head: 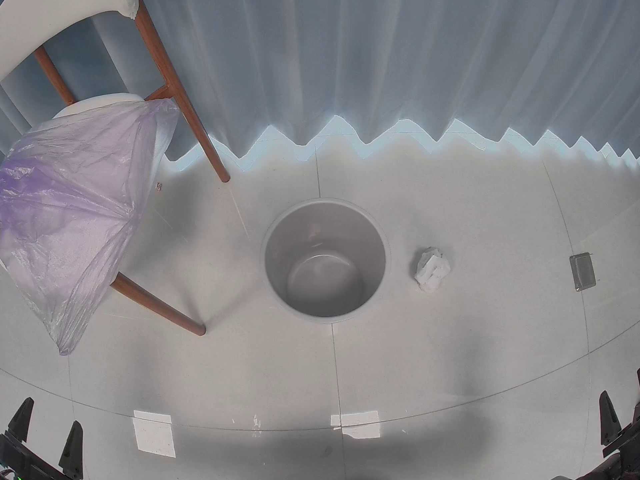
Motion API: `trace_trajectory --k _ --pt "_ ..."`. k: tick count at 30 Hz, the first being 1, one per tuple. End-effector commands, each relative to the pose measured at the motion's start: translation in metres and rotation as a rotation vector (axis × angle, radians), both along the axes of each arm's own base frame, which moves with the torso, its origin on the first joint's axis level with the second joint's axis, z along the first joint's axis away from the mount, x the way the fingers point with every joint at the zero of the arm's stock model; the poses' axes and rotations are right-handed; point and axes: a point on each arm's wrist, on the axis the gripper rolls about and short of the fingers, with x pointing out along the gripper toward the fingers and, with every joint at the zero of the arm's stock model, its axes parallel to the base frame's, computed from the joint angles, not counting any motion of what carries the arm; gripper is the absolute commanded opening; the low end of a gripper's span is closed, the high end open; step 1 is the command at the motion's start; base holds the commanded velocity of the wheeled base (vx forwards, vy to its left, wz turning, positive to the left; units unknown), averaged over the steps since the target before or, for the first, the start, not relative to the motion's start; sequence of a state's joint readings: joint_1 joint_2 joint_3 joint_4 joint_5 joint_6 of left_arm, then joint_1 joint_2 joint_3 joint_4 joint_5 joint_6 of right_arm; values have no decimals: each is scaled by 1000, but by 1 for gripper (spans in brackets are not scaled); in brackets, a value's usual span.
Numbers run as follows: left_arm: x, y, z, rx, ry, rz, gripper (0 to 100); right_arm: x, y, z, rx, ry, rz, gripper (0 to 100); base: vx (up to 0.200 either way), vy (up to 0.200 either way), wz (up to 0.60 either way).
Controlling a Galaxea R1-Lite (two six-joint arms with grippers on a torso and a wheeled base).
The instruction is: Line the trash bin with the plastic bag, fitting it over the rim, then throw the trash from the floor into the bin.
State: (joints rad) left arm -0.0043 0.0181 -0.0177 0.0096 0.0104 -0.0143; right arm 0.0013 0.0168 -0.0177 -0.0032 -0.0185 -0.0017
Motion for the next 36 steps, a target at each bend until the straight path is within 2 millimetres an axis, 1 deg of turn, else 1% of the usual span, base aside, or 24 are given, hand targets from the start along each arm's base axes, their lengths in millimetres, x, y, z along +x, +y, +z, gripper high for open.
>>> trace_trajectory --k 1,13,17,22,27,30,36 --pt "0 0 -4 0 -4 0 100 0 0 -5 -1 1 0 100 0 0 0" --pt "0 0 -3 13 -24 0 100 0 0 -5 -1 1 0 100 0 0 0" --pt "-1 0 12 36 -174 -11 100 0 0 -5 -1 4 0 100 0 0 0" --pt "-1 -1 12 69 -170 -19 100 1 0 -5 -1 10 3 100 0 0 0" --pt "-2 -2 16 178 -221 -86 100 1 0 -5 -1 7 3 100 0 0 0" --pt "-2 -4 14 291 -213 -136 100 0 0 -5 0 1 2 100 0 0 0" --pt "-2 -4 13 460 -215 -131 100 0 0 -5 0 1 2 100 0 0 0"
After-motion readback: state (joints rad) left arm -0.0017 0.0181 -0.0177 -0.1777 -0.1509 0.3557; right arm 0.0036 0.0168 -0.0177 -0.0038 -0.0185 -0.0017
